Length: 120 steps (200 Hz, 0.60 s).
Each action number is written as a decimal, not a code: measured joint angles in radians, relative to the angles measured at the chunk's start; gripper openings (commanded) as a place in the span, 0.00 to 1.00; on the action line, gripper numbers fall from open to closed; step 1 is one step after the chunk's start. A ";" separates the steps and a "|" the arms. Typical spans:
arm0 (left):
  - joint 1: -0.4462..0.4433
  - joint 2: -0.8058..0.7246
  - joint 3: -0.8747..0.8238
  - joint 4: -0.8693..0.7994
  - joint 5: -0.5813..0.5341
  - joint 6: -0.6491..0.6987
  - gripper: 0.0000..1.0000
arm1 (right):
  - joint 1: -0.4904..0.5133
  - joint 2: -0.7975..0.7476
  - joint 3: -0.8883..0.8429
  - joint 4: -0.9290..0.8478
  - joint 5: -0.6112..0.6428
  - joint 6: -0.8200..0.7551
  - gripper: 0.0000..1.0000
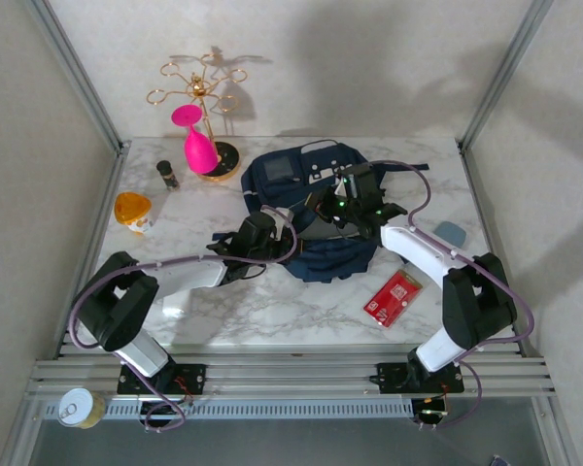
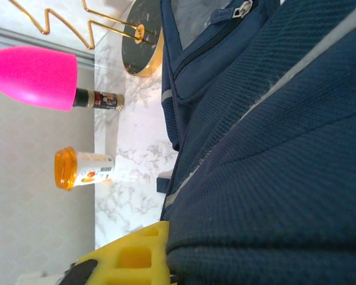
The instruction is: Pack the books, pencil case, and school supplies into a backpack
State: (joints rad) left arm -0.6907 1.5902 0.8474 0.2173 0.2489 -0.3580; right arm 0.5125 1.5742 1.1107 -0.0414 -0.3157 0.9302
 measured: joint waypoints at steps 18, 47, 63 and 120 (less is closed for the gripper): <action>0.025 -0.037 0.000 -0.026 0.050 0.022 0.43 | -0.011 0.000 0.002 0.000 -0.014 0.002 0.00; 0.072 -0.077 0.000 -0.060 0.131 0.077 0.45 | -0.026 0.000 0.005 -0.001 -0.037 0.002 0.00; 0.095 -0.095 -0.006 -0.064 0.167 0.103 0.44 | -0.027 0.000 0.005 -0.001 -0.043 0.002 0.00; 0.110 -0.082 -0.033 -0.058 0.216 0.166 0.38 | -0.034 0.000 0.006 -0.002 -0.052 0.002 0.00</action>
State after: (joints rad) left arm -0.5808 1.5078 0.8146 0.1589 0.4652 -0.1925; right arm 0.4789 1.5742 1.1164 -0.0429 -0.3676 0.9318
